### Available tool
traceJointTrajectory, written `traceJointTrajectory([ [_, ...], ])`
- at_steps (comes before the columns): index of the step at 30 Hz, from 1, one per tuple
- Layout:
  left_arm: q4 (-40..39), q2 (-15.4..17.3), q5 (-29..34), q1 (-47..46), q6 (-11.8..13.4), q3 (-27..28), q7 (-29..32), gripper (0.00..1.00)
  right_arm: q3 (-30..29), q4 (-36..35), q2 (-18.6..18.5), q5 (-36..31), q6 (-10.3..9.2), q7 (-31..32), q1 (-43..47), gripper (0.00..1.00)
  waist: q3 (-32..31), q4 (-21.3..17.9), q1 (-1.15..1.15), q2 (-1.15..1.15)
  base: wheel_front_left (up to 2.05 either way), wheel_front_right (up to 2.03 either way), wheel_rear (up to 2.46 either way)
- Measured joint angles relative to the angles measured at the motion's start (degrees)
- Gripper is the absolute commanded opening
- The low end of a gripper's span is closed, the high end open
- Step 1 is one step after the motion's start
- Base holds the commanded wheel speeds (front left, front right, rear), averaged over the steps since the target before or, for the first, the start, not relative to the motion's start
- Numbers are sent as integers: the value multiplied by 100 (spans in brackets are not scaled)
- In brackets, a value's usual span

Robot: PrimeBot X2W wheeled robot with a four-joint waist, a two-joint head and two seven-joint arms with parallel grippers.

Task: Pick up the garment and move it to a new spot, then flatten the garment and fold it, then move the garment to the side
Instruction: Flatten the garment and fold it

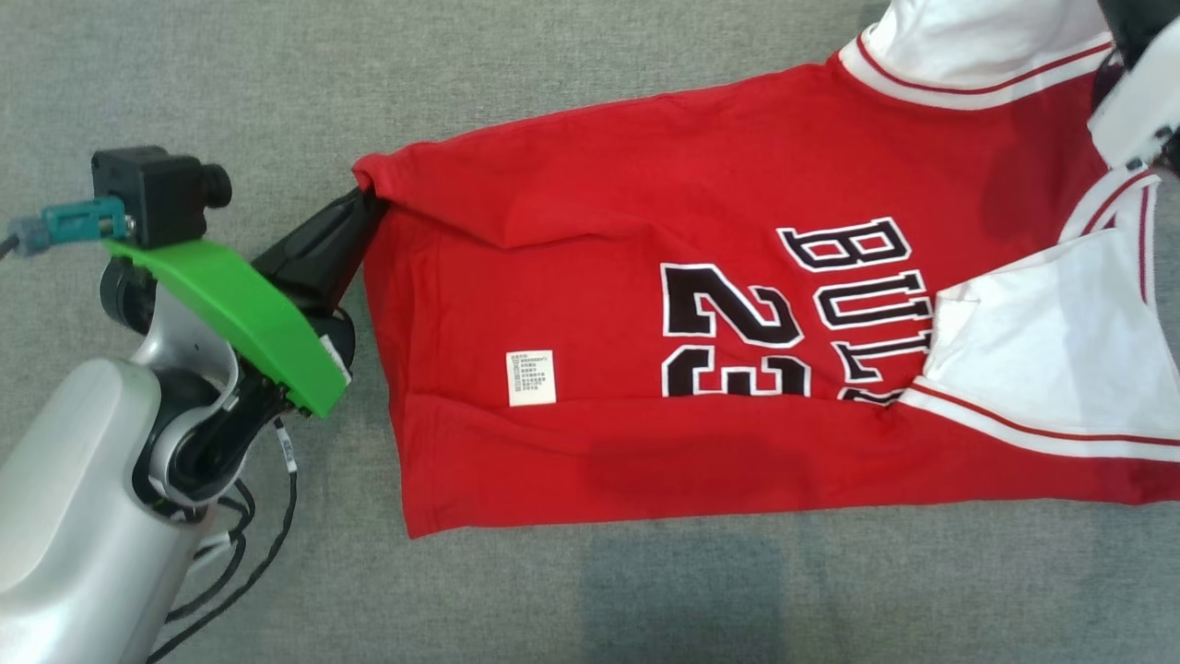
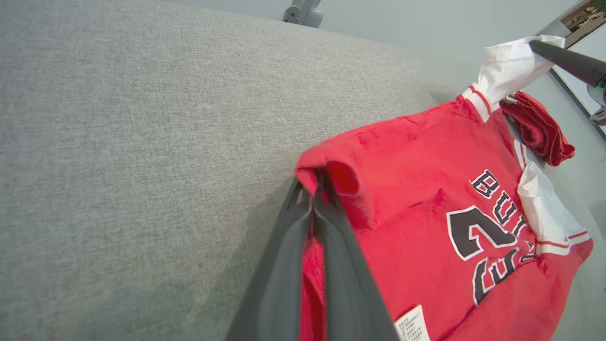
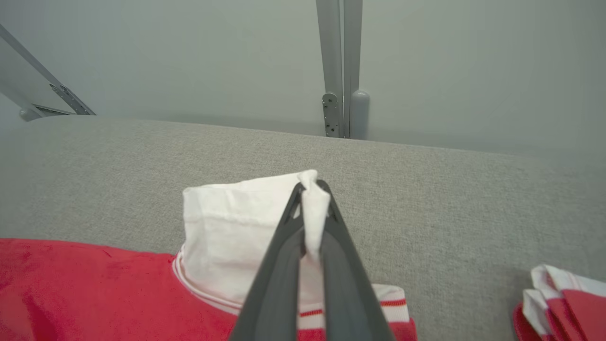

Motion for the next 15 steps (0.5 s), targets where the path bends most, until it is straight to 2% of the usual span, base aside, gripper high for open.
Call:
traceJointTrajectory([
  [5,-244,132,-70,622,143,151,-283,0,-430,-719,30,140,0,-144,1367,0,-282,-211,0,0,0,0,0],
  [15,-655,272,-243,1691,354,316,-717,0,-1080,-1697,725,198,0,-347,3351,0,-841,-528,0,0,0,0,0],
])
